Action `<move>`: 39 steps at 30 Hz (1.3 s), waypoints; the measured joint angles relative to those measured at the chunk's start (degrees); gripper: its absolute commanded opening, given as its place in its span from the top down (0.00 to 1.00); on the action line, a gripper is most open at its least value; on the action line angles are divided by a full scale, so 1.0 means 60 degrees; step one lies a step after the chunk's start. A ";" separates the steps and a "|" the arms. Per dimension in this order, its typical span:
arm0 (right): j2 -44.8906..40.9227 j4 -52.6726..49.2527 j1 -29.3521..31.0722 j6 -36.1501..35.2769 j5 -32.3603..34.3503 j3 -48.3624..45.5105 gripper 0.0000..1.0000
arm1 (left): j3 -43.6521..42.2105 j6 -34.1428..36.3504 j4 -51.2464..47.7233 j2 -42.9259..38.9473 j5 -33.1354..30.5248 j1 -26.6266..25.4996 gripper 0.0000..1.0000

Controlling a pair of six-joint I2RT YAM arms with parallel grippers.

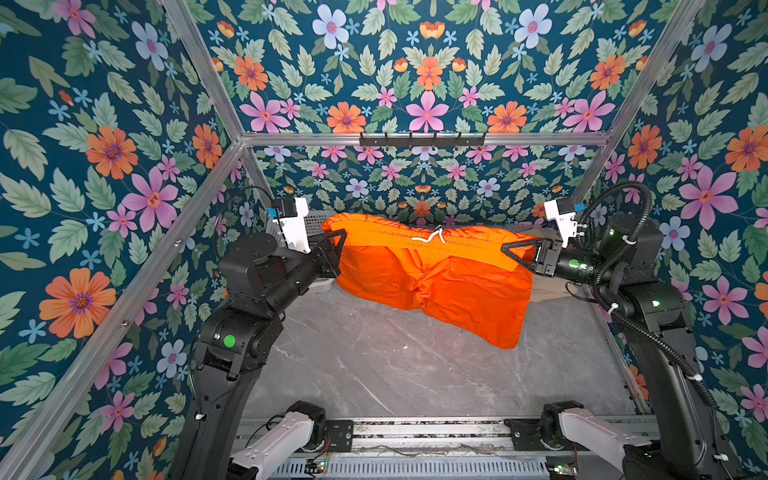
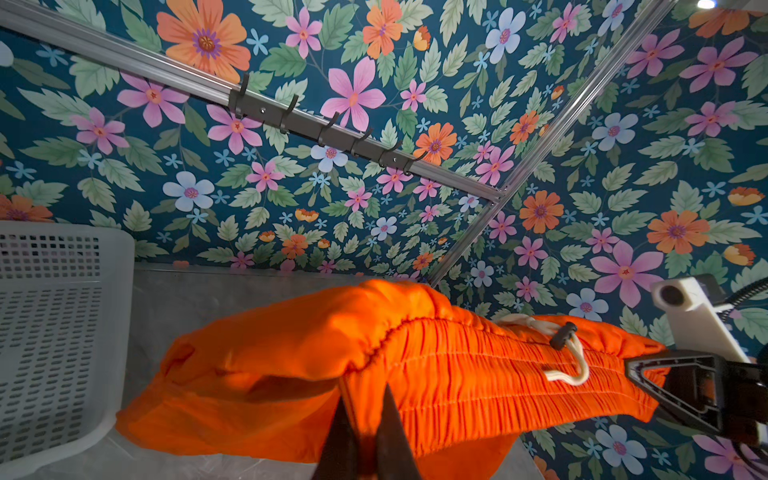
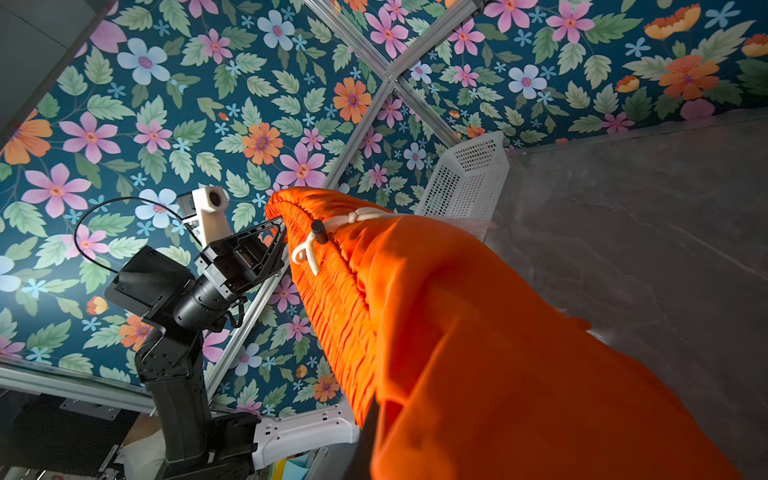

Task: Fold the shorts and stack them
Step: 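Lift the orange shorts by the waistband with both grippers and hold them up, then swing the held shorts down onto the table with both grippers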

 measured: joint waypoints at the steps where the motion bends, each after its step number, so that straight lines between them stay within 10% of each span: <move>1: 0.0036 0.0007 0.0015 0.0051 -0.0022 0.0095 0.92 | 0.0091 0.0066 -0.0087 0.0029 -0.0055 0.0000 1.00; 14: 0.3479 -0.0506 0.0025 -0.0098 0.0335 0.2830 0.94 | 0.1639 0.1184 0.0058 0.3005 -0.0535 0.0481 1.00; 22: 0.8444 -0.1636 -0.0015 -0.0827 0.0091 0.9632 0.95 | 0.4659 0.1457 0.0579 0.5300 0.0929 0.1818 1.00; 26: 0.9533 -0.1912 -0.0288 -0.0867 -0.0597 1.1661 0.95 | 0.3945 0.1585 0.1548 0.4557 0.1497 0.1851 1.00; 39: 0.7788 -0.0368 -0.0863 -0.1348 -0.0685 0.1224 0.94 | -0.6484 -0.0503 0.4218 0.1140 0.2361 0.0739 1.00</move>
